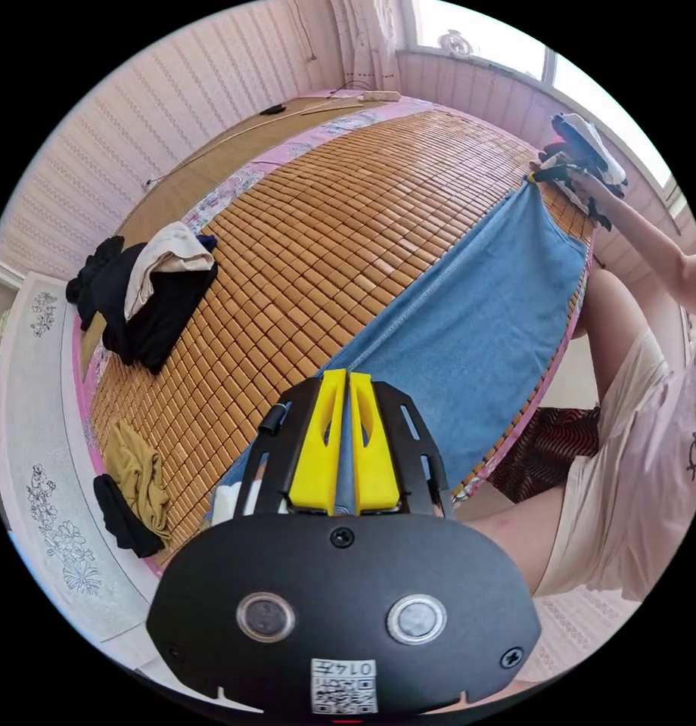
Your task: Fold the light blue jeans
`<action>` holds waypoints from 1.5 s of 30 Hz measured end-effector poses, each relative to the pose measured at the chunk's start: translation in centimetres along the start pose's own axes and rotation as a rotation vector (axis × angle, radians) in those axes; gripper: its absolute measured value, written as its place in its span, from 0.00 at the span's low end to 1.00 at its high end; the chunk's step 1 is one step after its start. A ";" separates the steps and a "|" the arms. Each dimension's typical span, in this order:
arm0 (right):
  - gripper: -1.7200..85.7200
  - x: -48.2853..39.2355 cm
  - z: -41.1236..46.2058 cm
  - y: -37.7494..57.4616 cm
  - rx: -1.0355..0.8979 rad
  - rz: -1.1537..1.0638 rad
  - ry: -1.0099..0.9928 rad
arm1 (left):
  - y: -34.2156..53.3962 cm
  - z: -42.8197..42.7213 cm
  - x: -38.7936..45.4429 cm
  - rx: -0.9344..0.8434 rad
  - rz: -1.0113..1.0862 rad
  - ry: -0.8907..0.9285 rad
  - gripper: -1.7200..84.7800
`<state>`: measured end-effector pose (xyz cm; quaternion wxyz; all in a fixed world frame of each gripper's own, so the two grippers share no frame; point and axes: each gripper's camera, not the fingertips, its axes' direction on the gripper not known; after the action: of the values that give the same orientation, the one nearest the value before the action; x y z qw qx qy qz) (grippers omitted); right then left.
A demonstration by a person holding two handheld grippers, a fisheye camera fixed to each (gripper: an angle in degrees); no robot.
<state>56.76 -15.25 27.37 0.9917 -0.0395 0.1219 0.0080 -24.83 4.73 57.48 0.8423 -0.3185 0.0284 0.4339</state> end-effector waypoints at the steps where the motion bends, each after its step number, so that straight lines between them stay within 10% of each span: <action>1: 0.03 0.0 0.4 -0.4 -0.010 0.010 -0.001 | -0.1 0.9 -0.4 -0.003 -0.019 0.012 0.01; 5: 0.04 -1.0 4.0 -2.7 -0.079 0.061 0.056 | -0.2 8.3 -2.1 -0.160 -0.149 0.023 0.01; 22: 0.09 -8.4 0.2 -8.6 0.016 0.051 0.238 | 19.8 -3.5 -11.3 0.122 -0.598 -0.096 0.05; 35: 0.11 -53.2 5.6 -12.0 -0.117 -0.990 -0.331 | 37.1 -3.2 -25.2 0.128 -1.088 -0.046 0.15; 45: 0.13 -68.1 11.1 -13.0 -0.276 -1.176 -0.150 | 41.2 0.3 -27.1 0.113 -1.168 0.095 0.11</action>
<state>-6.31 -27.74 55.57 0.8216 -0.2278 0.0075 -0.5225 -72.68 2.93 45.43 0.9552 -0.2552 -0.0910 -0.1191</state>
